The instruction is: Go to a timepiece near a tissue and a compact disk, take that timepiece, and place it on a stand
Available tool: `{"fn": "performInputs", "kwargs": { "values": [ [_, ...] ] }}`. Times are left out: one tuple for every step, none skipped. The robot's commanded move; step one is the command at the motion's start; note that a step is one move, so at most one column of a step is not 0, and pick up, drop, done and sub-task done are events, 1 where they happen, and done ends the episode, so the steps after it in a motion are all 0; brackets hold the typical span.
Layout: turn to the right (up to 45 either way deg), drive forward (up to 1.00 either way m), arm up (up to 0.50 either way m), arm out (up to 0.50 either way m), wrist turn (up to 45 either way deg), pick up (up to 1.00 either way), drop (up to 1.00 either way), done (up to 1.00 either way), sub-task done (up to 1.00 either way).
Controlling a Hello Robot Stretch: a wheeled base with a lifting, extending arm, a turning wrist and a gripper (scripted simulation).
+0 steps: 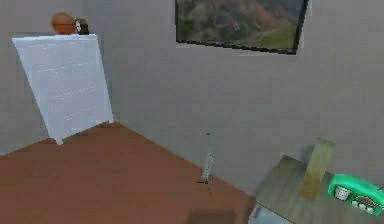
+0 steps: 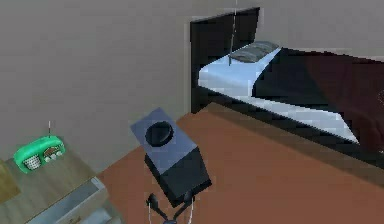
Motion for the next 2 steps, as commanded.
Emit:
{"fn": "performInputs", "kwargs": {
  "values": [
    [-39.0,0.0,0.0,0.0,0.0,0.0,0.0,0.0,0.0],
    [0.0,0.0,0.0,0.48,0.0,0.0,0.0,0.0,0.0]
  ]
}}
